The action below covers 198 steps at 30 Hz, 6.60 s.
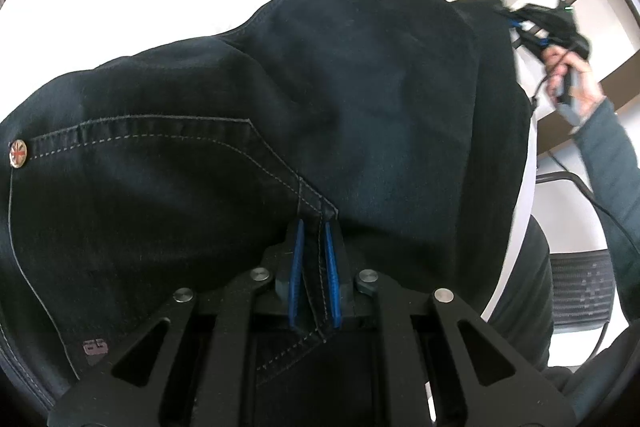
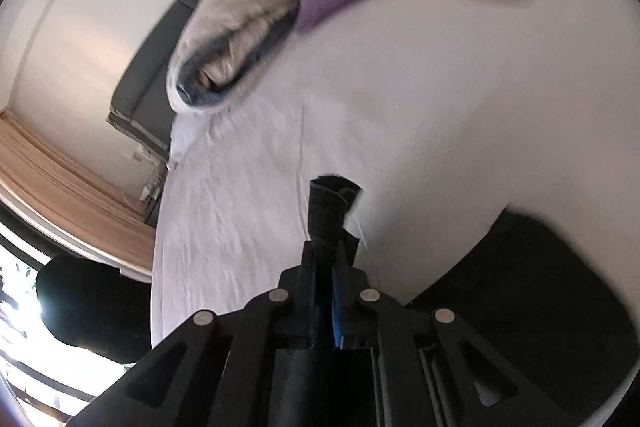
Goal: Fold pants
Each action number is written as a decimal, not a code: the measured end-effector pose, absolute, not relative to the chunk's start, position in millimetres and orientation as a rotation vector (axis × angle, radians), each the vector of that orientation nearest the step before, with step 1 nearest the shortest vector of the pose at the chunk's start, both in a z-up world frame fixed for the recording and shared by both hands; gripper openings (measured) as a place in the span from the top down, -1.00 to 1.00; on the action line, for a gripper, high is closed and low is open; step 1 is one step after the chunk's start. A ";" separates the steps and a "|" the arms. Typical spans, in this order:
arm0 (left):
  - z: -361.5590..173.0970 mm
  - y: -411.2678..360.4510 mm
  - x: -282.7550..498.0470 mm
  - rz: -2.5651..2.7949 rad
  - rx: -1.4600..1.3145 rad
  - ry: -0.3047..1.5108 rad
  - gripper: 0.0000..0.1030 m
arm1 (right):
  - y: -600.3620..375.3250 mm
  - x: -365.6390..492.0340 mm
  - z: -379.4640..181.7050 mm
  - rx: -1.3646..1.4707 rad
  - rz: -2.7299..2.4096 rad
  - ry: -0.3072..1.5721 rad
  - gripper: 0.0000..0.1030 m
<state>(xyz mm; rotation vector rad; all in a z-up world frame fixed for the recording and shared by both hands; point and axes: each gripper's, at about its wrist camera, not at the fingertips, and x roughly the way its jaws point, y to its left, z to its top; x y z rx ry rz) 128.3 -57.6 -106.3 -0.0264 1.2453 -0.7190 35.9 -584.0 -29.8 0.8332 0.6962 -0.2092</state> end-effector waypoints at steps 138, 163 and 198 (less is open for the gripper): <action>-61.1 -78.6 109.3 -0.641 0.005 1.119 0.78 | -585.8 -10.9 -71.4 0.754 0.039 0.754 -0.06; -63.0 -82.2 117.3 -0.595 -0.001 1.136 0.78 | -501.4 113.3 -80.8 0.448 0.064 1.031 -0.20; -72.3 -53.9 130.5 -0.589 -0.040 1.112 0.78 | -381.4 144.8 -131.4 -0.593 0.458 1.238 0.98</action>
